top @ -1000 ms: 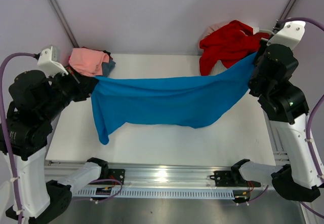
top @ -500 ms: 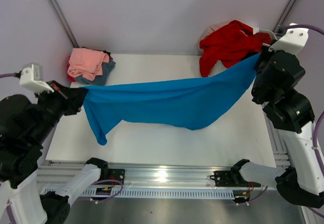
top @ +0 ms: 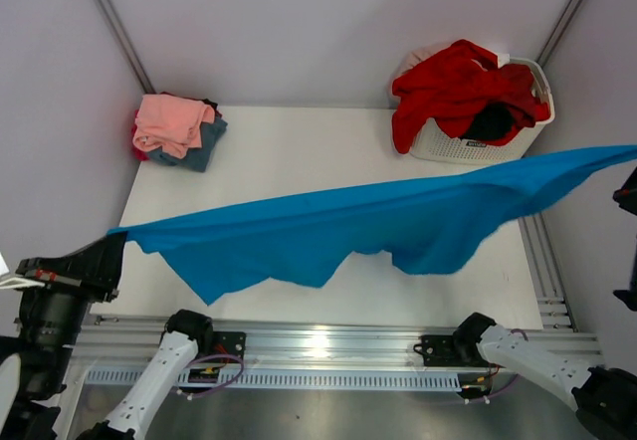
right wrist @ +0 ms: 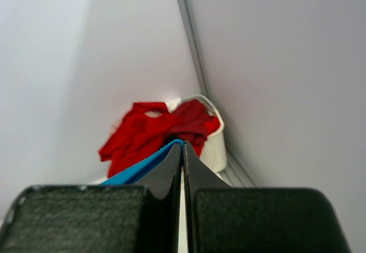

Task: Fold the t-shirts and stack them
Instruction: Flatten out the tshirt

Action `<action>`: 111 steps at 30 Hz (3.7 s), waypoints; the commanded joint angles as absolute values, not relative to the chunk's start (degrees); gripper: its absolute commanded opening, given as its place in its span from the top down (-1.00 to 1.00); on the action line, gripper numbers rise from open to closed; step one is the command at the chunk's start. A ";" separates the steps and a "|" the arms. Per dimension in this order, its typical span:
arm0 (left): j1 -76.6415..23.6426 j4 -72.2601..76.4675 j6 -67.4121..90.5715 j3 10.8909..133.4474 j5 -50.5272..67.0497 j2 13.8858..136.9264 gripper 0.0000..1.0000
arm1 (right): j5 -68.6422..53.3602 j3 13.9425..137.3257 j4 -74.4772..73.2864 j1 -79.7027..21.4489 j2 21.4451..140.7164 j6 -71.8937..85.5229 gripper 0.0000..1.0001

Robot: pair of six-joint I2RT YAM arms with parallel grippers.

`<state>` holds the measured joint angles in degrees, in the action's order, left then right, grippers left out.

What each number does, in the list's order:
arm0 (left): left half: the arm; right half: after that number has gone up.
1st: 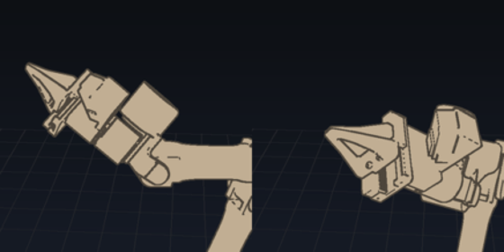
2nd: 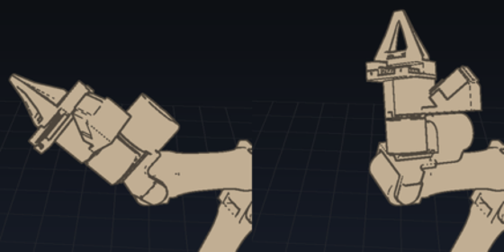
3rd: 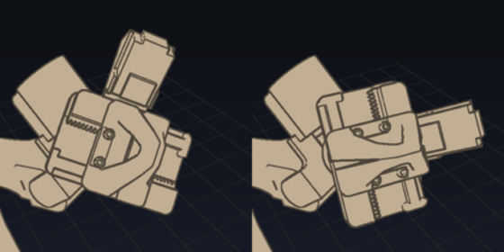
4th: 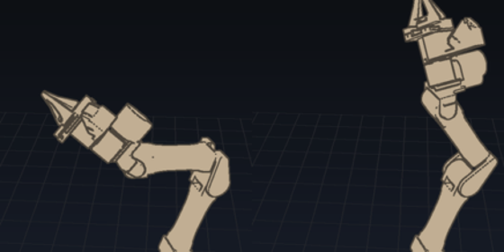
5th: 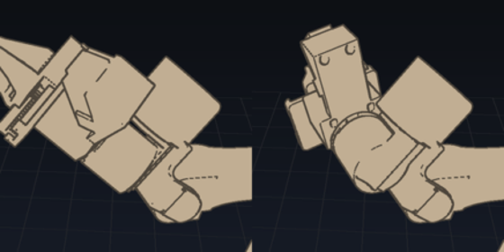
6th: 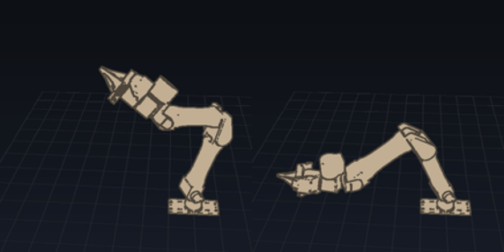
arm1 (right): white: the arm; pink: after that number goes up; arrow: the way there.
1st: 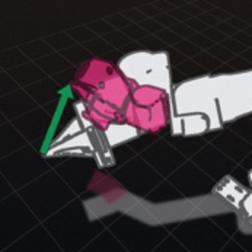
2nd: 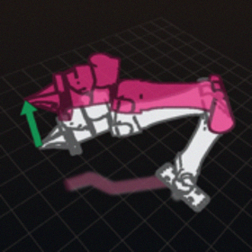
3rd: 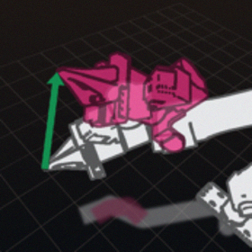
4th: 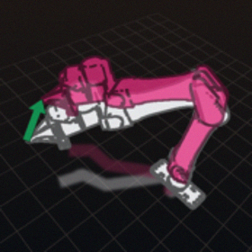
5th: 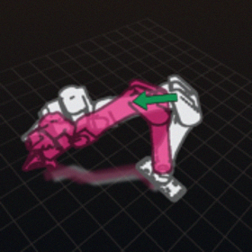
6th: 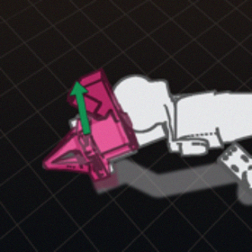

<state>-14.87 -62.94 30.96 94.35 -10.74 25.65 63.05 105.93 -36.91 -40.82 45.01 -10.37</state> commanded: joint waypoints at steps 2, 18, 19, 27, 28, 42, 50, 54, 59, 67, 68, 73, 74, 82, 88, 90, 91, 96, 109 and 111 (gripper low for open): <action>-14.41 -60.12 32.86 92.99 -22.32 22.60 0.99 | 62.50 110.73 -38.40 -41.57 44.91 -12.14 1.00; -14.33 -47.92 37.78 68.31 -29.87 37.94 0.99 | 54.64 78.49 -11.48 -36.33 63.67 -10.47 1.00; -14.24 -43.38 39.27 64.64 -30.84 45.54 0.99 | 52.32 78.66 -13.17 -31.43 66.50 -6.46 1.00; -12.14 -38.66 41.48 76.79 -28.65 78.28 0.99 | 43.77 91.58 -17.24 -25.14 95.17 2.56 1.00; -11.00 -40.15 41.83 78.30 -28.04 80.92 0.99 | 42.55 92.89 -16.53 -25.14 97.36 2.11 1.00; -7.91 -40.78 40.08 79.54 -23.38 92.46 0.99 | 43.50 86.84 -12.04 -28.74 102.48 0.26 1.00; -7.47 -37.36 38.76 74.89 -22.50 86.58 0.99 | 43.24 79.99 -13.27 -31.20 96.07 2.37 1.00; -6.94 -37.61 39.11 74.44 -21.19 84.91 0.99 | 43.77 78.48 -14.15 -31.46 93.52 2.55 1.00; -6.86 -37.09 37.71 71.90 -16.53 78.06 0.99 | 46.58 78.14 -18.80 -31.38 85.89 3.68 1.00; -7.03 -33.66 29.89 69.52 -10.64 46.72 0.99 | 46.85 79.89 -23.46 -31.02 60.76 -1.04 1.00; -6.94 -34.27 28.75 71.70 -10.11 44.76 0.99 | 46.67 80.76 -24.08 -31.20 58.38 -1.92 1.00; -7.03 -46.12 26.54 81.99 -12.22 40.08 0.99 | 46.14 91.11 -33.98 -31.20 47.56 -5.17 1.00; -7.03 -47.88 26.11 84.79 -11.61 38.34 0.99 | 46.23 92.62 -34.88 -31.29 46.50 -5.88 1.00; -7.82 -50.01 26.01 93.95 -8.61 36.12 0.99 | 48.42 103.35 -34.02 -36.64 43.32 -11.15 1.00; -7.82 -46.77 27.94 91.25 -7.20 34.28 0.99 | 52.20 98.27 -27.79 -39.99 43.86 -16.78 1.00; -7.82 -44.75 29.18 87.64 -6.60 33.14 0.99 | 53.35 94.25 -24.81 -40.51 44.21 -18.97 1.00; -7.82 -42.21 29.35 86.06 -5.46 32.26 0.99 | 53.78 92.74 -23.65 -40.78 44.47 -19.85 1.00; -7.65 -41.57 32.69 75.68 -7.29 34.27 0.99 | 53.71 84.39 -16.72 -41.40 46.57 -21.45 1.00; -0.71 -30.50 41.48 55.46 2.28 59.66 0.99 | 36.58 74.26 -17.40 -28.74 72.90 3.07 1.00; -0.18 -29.19 41.75 57.73 4.65 66.14 0.99 | 35.16 79.26 -19.77 -28.30 77.85 5.44 1.00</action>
<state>-1.67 -37.19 39.53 54.37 0.12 62.15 39.92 73.54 -19.42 -28.97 72.88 -1.58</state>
